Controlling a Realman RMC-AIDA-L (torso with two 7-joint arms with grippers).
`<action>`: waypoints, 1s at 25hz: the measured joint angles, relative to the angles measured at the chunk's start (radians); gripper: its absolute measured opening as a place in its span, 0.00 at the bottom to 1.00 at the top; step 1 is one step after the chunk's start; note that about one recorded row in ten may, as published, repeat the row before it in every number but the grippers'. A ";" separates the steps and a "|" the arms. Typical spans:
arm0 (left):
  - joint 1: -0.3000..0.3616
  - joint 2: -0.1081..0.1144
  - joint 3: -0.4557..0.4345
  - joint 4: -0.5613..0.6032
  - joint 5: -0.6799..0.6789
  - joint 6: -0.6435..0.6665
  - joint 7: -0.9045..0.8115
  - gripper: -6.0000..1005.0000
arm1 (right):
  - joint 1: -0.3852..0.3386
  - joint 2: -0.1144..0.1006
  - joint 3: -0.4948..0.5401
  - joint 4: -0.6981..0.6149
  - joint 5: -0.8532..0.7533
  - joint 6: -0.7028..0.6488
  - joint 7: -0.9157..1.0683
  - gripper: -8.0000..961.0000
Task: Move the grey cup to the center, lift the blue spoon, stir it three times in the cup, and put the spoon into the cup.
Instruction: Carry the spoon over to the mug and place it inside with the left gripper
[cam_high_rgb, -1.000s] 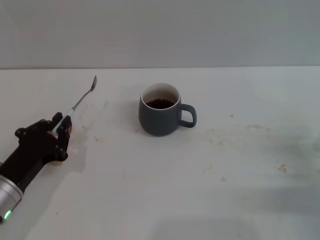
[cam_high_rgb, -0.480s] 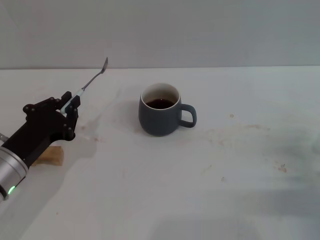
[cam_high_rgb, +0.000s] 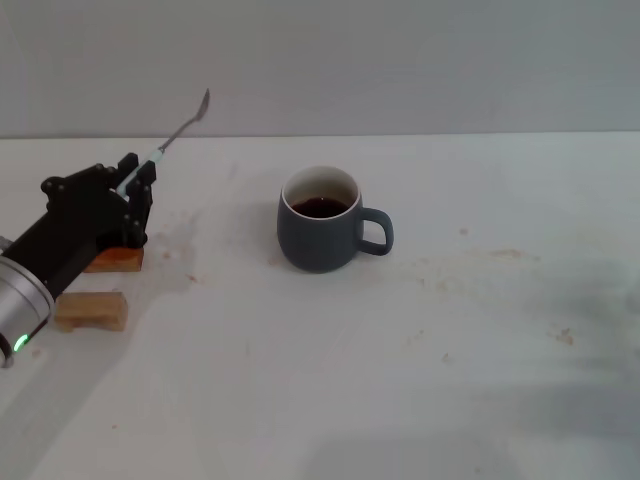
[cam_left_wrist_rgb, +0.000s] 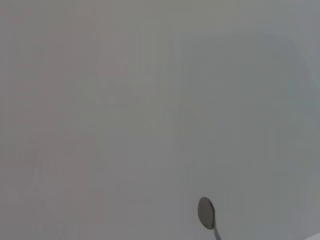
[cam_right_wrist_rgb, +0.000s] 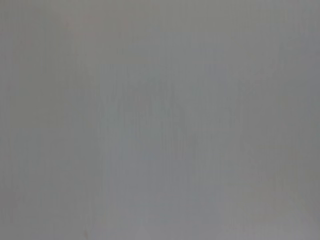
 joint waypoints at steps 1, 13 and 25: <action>0.001 0.001 -0.007 -0.009 0.000 -0.009 0.000 0.14 | 0.000 0.000 0.000 0.000 0.000 0.000 0.000 0.01; 0.010 0.033 -0.025 -0.136 0.000 -0.148 0.011 0.14 | -0.001 0.000 -0.007 0.013 0.000 0.006 0.000 0.01; 0.016 0.081 -0.028 -0.330 0.000 -0.368 0.034 0.14 | -0.003 0.000 -0.012 0.012 0.006 0.004 0.000 0.01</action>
